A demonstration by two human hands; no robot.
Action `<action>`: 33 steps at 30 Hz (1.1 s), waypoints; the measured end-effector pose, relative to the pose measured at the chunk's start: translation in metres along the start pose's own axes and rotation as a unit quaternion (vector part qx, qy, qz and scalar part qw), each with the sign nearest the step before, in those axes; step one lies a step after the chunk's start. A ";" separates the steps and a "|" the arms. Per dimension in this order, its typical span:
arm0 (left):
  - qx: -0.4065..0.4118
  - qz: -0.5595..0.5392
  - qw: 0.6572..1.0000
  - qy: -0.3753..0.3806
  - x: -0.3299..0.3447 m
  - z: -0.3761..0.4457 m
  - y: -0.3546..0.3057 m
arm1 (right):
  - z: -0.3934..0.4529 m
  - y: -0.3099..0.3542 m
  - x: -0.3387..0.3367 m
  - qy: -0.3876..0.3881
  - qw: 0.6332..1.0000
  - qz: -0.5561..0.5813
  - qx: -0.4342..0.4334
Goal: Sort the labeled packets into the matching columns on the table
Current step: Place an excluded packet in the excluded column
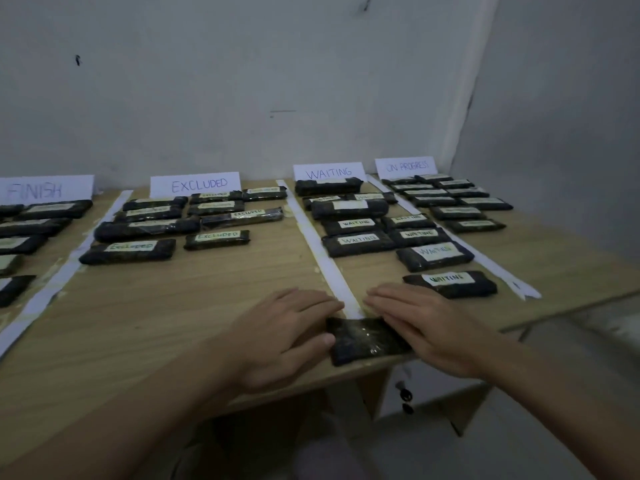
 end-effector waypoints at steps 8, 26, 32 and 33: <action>0.048 0.016 0.998 -0.032 0.010 -0.009 -0.009 | -0.036 0.007 0.006 -0.016 0.999 0.010 -0.048; -0.258 -0.387 0.847 -0.258 -0.018 -0.016 0.023 | 0.058 0.013 0.005 -0.164 0.854 0.451 0.199; -0.294 -0.547 0.728 -0.290 -0.029 -0.030 0.052 | 0.103 0.031 0.014 -0.222 0.812 0.491 0.223; -0.300 -0.550 0.722 -0.295 -0.029 -0.033 0.057 | 0.108 0.034 0.015 -0.222 0.810 0.497 0.218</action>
Point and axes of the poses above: each hand's wrist, its own z-axis towards the middle knuckle, its own x-axis out of the palm, y = z × x, the point moved 2 cm from there along z, towards the middle knuckle, and after that the axes turned 3 degrees about -y, right-handed, at the moved point
